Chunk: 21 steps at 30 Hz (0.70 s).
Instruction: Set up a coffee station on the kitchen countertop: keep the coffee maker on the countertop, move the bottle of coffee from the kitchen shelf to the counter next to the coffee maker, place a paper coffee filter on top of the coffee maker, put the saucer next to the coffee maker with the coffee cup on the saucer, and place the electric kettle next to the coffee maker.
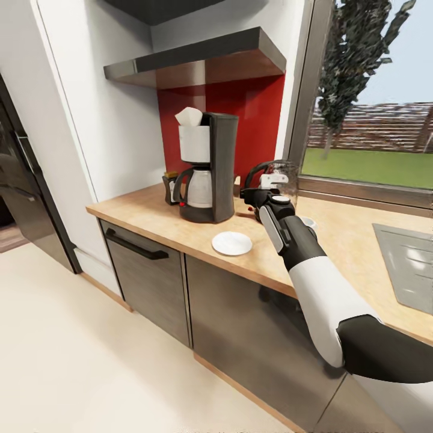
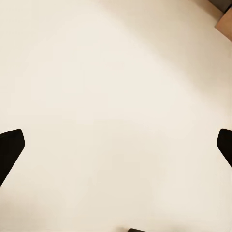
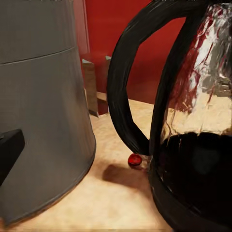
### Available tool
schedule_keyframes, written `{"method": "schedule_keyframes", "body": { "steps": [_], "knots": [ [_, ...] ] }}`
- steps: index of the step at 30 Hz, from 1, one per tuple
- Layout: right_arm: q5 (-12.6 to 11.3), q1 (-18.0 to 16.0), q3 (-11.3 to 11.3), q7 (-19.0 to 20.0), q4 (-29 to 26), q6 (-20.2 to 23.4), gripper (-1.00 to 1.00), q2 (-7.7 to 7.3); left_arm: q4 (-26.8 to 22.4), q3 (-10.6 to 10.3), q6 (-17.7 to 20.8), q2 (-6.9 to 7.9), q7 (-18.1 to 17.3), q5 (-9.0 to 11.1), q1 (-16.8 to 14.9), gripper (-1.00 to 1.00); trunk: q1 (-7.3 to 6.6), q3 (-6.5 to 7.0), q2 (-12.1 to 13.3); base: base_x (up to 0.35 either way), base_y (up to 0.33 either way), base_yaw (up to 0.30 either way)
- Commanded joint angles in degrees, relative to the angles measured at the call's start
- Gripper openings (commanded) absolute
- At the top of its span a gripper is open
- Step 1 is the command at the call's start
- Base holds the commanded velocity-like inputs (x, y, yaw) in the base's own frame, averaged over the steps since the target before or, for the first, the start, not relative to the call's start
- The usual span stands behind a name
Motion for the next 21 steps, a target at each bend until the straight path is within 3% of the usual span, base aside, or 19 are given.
{"method": "schedule_keyframes", "body": {
  "steps": [1, 21],
  "knots": [
    [-0.6, 0.0, 0.2, -0.5, 0.0, 0.2, 1.00, -0.02, 0.0, 0.1, 0.1, -0.01, -0.5, 0.6, 0.0, 1.00, -0.01, -0.05, 0.0, -0.039, 0.000, 0.000],
    [-0.7, -0.1, 0.2, -0.6, -0.5, 0.2, 1.00, -0.02, 0.0, 0.1, 0.1, 0.03, -0.5, 0.6, 0.0, 1.00, -0.01, -0.05, 0.0, -0.050, 0.000, 0.000]
  ]
}}
